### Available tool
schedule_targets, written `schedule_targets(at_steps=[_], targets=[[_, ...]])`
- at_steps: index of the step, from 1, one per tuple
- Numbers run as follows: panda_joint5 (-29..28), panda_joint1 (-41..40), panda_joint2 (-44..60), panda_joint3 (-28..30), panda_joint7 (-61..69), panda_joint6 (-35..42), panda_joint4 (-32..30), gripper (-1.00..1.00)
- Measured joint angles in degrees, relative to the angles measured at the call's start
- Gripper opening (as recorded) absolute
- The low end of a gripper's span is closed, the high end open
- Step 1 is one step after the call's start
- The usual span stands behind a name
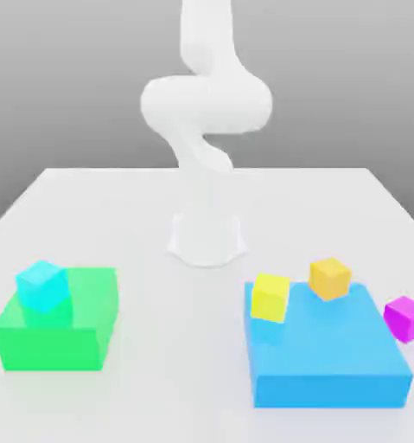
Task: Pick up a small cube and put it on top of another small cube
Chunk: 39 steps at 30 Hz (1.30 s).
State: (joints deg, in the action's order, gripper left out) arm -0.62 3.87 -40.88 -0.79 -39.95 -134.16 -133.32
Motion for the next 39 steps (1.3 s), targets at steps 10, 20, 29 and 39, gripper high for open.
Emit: schedule_targets(at_steps=[10, 20, 29, 39], targets=[[-1.8, 15.5, 21.2, -4.0, 25.7, -10.1, -6.4, 0.00], [-3.7, 28.6, 41.9, -11.2, 50.5, -19.9, -12.6, 0.00], [-12.8, 36.0, 60.7, -9.0, 55.1, -31.7, -13.3, 0.00], [-11.5, 35.6, 59.1, -9.7, 56.1, -30.3, -13.6, -1.00]])
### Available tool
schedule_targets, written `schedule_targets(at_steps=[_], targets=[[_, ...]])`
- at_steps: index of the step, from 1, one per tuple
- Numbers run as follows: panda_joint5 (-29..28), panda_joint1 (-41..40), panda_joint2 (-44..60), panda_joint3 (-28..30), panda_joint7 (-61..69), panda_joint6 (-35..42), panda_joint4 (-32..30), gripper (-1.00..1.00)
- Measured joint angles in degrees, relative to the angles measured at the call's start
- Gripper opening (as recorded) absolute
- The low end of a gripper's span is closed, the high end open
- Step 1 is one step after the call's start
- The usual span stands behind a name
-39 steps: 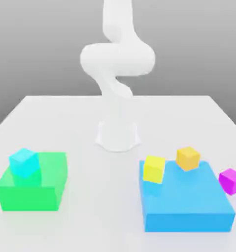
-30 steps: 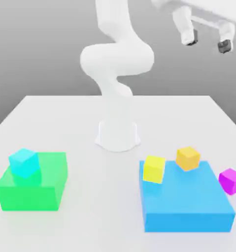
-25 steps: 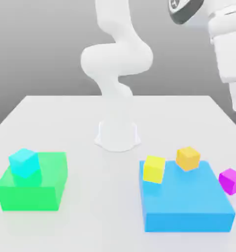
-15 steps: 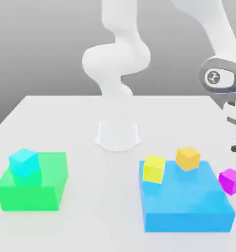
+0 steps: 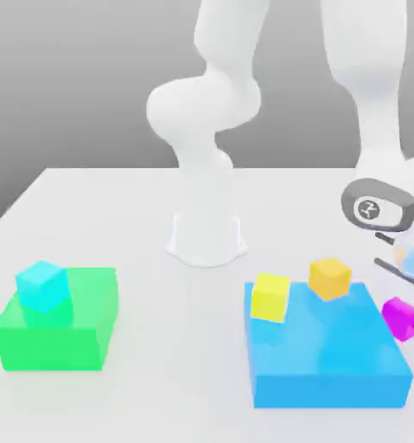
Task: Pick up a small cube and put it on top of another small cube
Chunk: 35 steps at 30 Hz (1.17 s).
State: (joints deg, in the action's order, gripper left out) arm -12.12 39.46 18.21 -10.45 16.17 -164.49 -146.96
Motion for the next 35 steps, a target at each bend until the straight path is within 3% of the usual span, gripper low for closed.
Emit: schedule_targets(at_steps=[4, 7, 13, 26, 31, 32, 35], targets=[[4.9, -2.6, -7.8, -2.2, 3.3, 6.1, -1.6, -1.00], [4.7, -7.6, -12.4, 3.4, 0.1, 9.6, -2.1, -1.00], [2.7, -26.0, -21.0, 11.7, -8.1, 16.4, -3.1, -1.00], [1.3, -53.1, -36.8, 31.3, -23.1, 29.5, -5.5, -1.00], [3.5, -56.1, -31.4, 35.7, -23.1, 22.2, -7.8, -1.00], [4.0, -56.0, -29.8, 36.1, -22.8, 20.0, -8.4, 1.00], [4.0, -56.0, -29.8, 36.1, -22.8, 20.0, -8.4, 1.00]])
